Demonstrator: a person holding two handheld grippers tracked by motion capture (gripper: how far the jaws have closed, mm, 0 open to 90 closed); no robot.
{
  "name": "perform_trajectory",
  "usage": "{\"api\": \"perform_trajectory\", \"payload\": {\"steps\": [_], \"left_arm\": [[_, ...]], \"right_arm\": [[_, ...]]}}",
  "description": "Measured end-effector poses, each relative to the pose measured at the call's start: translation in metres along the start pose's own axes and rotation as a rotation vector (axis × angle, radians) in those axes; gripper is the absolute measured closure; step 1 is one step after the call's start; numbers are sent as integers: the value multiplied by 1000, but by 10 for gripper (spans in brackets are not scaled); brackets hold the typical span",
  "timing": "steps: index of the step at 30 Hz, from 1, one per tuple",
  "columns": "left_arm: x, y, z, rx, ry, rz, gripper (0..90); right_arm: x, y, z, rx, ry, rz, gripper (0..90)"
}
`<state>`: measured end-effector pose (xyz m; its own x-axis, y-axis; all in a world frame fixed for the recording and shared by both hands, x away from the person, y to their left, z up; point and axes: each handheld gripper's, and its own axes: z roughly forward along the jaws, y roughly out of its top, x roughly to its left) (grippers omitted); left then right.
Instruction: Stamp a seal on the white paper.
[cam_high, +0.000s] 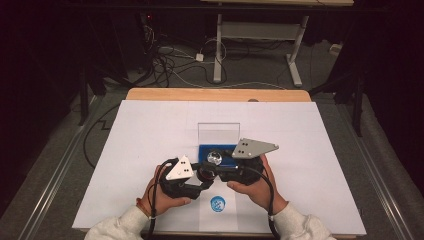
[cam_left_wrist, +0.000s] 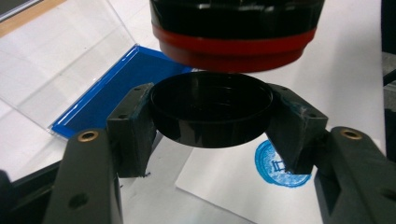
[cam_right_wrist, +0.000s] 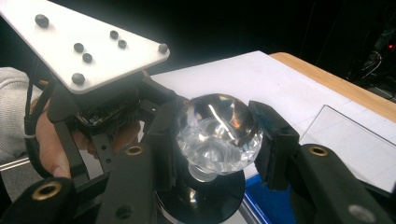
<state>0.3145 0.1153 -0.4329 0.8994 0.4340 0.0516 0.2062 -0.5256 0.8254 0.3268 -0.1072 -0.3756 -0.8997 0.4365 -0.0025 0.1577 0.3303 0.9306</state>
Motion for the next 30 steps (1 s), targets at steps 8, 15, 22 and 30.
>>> {"api": "perform_trajectory", "payload": {"steps": [8, 15, 22, 30], "left_arm": [[-3, 4, 0, -19, -7, 3, 367], [-4, 6, -3, -42, -6, 0, 367], [-4, 6, -4, -47, -5, 0, 367], [-4, 6, -3, -46, 3, 4, 367]], "right_arm": [[1, -1, 2, 5, 11, 1, 568], [1, -3, 2, 12, 2, -1, 568], [0, -3, 2, 17, -1, -4, 568], [-2, -5, 4, 26, -6, -2, 568]]}}
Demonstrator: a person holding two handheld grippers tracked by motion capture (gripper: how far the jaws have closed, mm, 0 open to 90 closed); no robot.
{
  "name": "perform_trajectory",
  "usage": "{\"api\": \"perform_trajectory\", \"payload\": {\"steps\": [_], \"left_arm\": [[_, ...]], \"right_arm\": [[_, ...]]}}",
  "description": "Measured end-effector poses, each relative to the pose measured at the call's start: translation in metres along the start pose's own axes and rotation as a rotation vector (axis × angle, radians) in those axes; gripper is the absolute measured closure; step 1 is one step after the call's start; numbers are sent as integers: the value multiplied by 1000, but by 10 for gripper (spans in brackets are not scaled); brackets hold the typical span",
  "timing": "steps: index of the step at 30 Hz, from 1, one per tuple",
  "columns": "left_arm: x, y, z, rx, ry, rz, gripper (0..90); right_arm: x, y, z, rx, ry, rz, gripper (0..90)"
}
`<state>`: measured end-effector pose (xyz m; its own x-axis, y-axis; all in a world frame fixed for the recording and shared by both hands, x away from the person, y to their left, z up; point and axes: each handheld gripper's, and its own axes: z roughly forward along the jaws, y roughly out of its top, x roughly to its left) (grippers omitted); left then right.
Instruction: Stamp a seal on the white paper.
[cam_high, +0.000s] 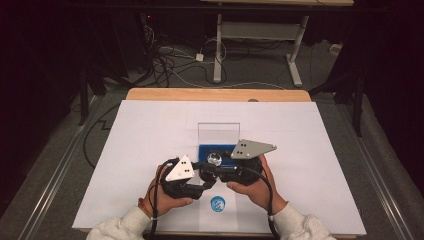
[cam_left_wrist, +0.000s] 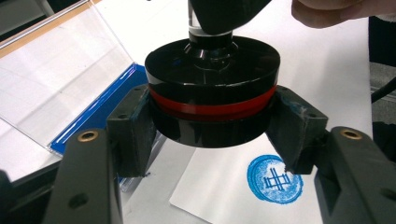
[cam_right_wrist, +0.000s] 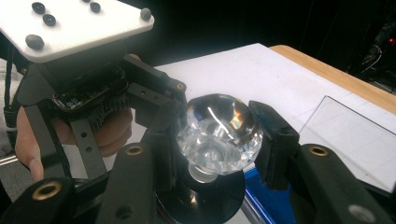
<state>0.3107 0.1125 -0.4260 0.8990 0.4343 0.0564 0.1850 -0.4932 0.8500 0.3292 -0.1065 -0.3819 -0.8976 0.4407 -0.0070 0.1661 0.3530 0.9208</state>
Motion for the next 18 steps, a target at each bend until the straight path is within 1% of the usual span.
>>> {"api": "perform_trajectory", "payload": {"steps": [8, 13, 18], "left_arm": [[-1, -1, 0, -5, 6, 1, 367], [0, -1, -1, -26, 9, -10, 367], [-1, -1, -2, -23, 25, -1, 367]], "right_arm": [[1, -2, 2, -7, 3, 14, 568], [0, -3, 1, -21, 6, 24, 568], [-1, -4, 1, -33, 12, 34, 568]]}}
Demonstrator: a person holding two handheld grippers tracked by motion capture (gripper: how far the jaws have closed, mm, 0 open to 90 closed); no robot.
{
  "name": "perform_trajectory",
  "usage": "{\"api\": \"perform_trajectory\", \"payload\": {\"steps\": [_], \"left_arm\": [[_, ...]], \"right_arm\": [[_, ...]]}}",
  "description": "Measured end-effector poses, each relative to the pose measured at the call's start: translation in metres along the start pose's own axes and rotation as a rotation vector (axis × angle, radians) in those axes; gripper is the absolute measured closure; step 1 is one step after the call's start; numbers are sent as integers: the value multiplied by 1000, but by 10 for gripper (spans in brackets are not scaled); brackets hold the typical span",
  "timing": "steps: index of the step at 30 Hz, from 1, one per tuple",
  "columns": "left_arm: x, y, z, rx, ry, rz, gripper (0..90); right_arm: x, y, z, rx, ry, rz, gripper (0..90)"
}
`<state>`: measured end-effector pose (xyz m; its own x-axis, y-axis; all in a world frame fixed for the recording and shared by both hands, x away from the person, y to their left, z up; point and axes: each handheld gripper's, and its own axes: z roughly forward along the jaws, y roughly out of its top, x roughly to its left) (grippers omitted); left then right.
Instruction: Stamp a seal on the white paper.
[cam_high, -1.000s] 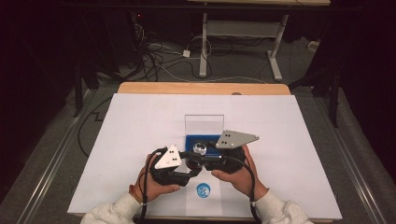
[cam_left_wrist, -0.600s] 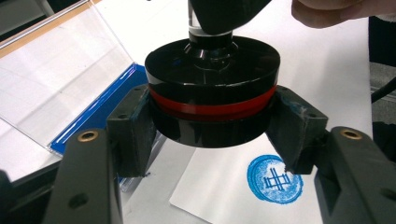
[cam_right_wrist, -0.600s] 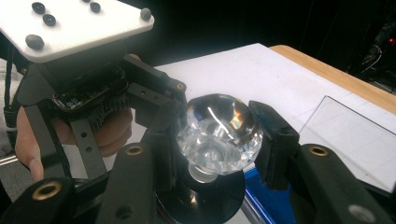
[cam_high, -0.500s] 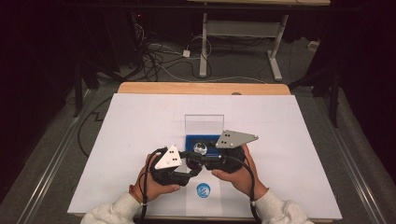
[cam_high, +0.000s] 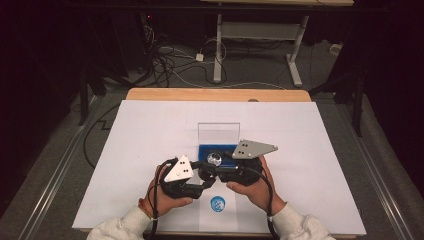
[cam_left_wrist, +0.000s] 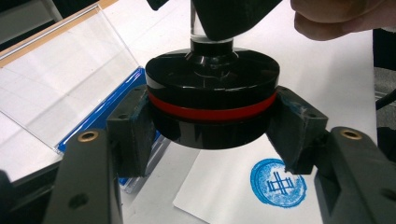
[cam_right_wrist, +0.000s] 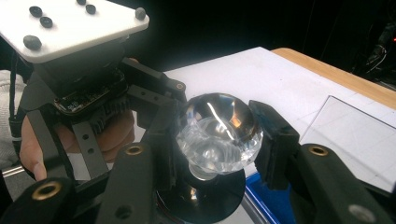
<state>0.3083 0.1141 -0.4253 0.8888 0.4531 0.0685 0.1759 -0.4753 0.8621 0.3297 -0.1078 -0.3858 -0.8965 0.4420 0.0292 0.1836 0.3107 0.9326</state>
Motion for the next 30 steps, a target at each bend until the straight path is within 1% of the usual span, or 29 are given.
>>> {"api": "perform_trajectory", "payload": {"steps": [3, 5, 7, 8, 10, 13, 14, 16, 17, 18, 20, 22, 26, 28, 30], "left_arm": [[-1, 0, -1, 0, 11, 5, 368], [-3, 0, -1, -1, 31, 14, 369], [-7, 2, -2, -2, 64, 31, 369], [-7, 2, -2, 1, 60, 32, 369], [-8, 2, -2, 3, 65, 37, 369], [-8, 2, -2, 8, 68, 42, 370], [-8, 2, -2, 8, 61, 38, 369], [-8, 2, -2, 12, 61, 41, 370], [-8, 2, -2, 14, 52, 38, 369], [-9, 2, -2, 11, 61, 44, 369], [-8, 3, -3, 12, 49, 36, 369], [-8, 3, -3, 20, 52, 48, 369], [-8, 3, -2, 31, 47, 50, 369], [-10, 3, -1, 50, 57, 78, 368], [-10, 3, -2, 48, 56, 78, 367]], "right_arm": [[0, -1, -1, -12, 2, 6, 568], [0, -1, -1, -10, 0, 1, 568], [0, -2, -2, -18, -5, -1, 569], [1, -2, -2, -20, -7, -8, 569], [3, -1, -3, -15, -15, -34, 570], [4, -2, -3, -14, -18, -43, 570], [5, -2, -3, -17, -20, -49, 570], [6, -2, -3, -13, -24, -55, 570], [7, -2, -3, -13, -27, -60, 570], [7, -2, -3, -9, -26, -65, 571], [8, -2, -4, -12, -24, -77, 570], [10, -2, -3, 0, -29, -96, 571], [9, -2, -3, 12, -23, -99, 570], [8, -3, -1, 26, -6, -93, 570], [8, -3, -1, 37, -5, -90, 570]]}}
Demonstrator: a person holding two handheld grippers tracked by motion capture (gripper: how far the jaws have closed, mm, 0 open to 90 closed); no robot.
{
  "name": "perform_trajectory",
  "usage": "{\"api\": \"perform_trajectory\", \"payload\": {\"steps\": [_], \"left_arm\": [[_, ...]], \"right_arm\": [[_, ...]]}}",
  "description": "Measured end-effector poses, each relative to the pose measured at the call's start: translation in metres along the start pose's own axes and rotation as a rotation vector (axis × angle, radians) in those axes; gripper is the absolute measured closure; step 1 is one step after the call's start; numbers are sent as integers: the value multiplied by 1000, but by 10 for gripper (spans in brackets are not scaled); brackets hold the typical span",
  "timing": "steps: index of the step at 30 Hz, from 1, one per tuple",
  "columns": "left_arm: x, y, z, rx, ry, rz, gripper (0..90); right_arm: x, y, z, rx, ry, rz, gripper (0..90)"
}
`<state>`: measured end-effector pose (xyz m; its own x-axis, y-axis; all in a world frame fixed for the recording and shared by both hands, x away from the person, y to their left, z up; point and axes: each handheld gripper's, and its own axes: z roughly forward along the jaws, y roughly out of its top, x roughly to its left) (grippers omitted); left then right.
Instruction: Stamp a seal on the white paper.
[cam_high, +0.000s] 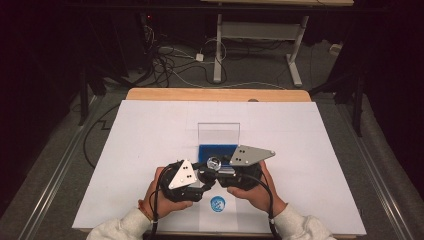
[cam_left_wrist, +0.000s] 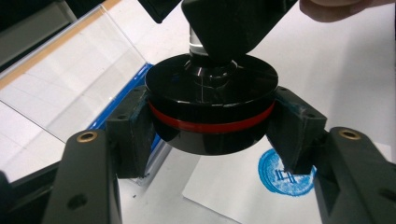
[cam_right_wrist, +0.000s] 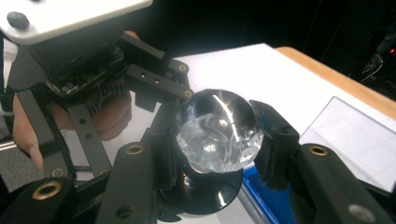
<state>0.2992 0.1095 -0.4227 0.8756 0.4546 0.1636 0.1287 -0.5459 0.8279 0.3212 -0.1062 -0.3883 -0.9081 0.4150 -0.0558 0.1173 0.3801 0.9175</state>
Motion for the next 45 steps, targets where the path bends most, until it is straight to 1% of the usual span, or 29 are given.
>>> {"api": "perform_trajectory", "payload": {"steps": [1, 3, 5, 6, 8, 9, 10, 11, 13, 14, 15, 17, 18, 20, 21, 22, 23, 28, 30, 31, 32, 33, 34, 36, 39, 45], "left_arm": [[0, 0, 0, 3, 0, 1, 367], [0, 0, 1, 8, 4, 4, 367], [1, -1, 2, 6, -10, -8, 367], [1, -2, 2, -1, -7, -9, 366], [1, -3, 2, -13, -17, -14, 365], [1, -3, 2, -20, -7, -7, 365], [1, -3, 2, -27, -7, -10, 365], [1, -3, 2, -34, -14, -15, 364], [2, -4, 2, -45, -11, -25, 361], [2, -5, 2, -52, -19, -32, 361], [3, -5, 2, -50, -22, -38, 358], [3, -6, 4, -45, -11, -51, 337], [4, -7, 4, -47, -14, -63, 331], [4, -7, 5, -40, 3, -75, 276], [4, -7, 5, -44, 2, -78, 264], [4, -8, 6, -45, -1, -80, 254], [4, -8, 6, -40, 2, -77, 245], [5, -10, 9, -31, 20, -86, 189], [5, -11, 10, -25, 20, -83, 177], [6, -11, 10, -3, 27, -57, 175], [4, -12, 13, 11, 27, -64, 151], [3, -13, 15, 27, 27, -56, 147], [2, -14, 17, 33, 26, -55, 147], [0, -16, 18, 50, 29, -37, 147], [0, -16, 17, 42, 25, -39, 147], [4, -20, 14, 43, 38, -41, 147]], "right_arm": [[-1, 0, 0, -6, 3, 4, 570], [-2, -1, 0, 0, 7, 9, 570], [-2, -2, 1, 2, 11, 16, 570], [-2, -2, 1, 5, 7, 22, 570], [-3, -2, 1, 3, 9, 23, 570], [-3, -1, 0, 2, 8, 19, 570], [-3, -1, 0, -3, 5, 20, 569], [-3, 0, -1, -3, 5, 25, 569], [-4, 1, -2, -3, 1, 23, 570], [-4, 1, -3, -2, -3, 29, 569], [-5, 1, -3, -7, 1, 32, 569], [-5, 1, -4, -5, -4, 27, 569], [-5, 2, -5, -9, -5, 25, 569], [-6, 3, -7, -10, 3, 31, 569], [-7, 3, -7, -12, -3, 32, 569], [-7, 3, -8, -14, 0, 34, 569], [-7, 3, -8, -18, 2, 35, 569], [-7, 5, -12, -20, -9, 23, 569], [-7, 5, -13, -20, -11, 25, 569], [-7, 5, -14, -19, -13, 25, 569], [-8, 5, -14, -28, -14, 27, 569], [-9, 6, -16, -33, -13, 31, 569], [-9, 7, -17, -37, -18, 29, 569], [-10, 8, -21, -43, -24, 26, 569], [-13, 9, -26, -52, -32, 29, 569], [-19, 10, -36, -61, -67, 34, 569]]}}
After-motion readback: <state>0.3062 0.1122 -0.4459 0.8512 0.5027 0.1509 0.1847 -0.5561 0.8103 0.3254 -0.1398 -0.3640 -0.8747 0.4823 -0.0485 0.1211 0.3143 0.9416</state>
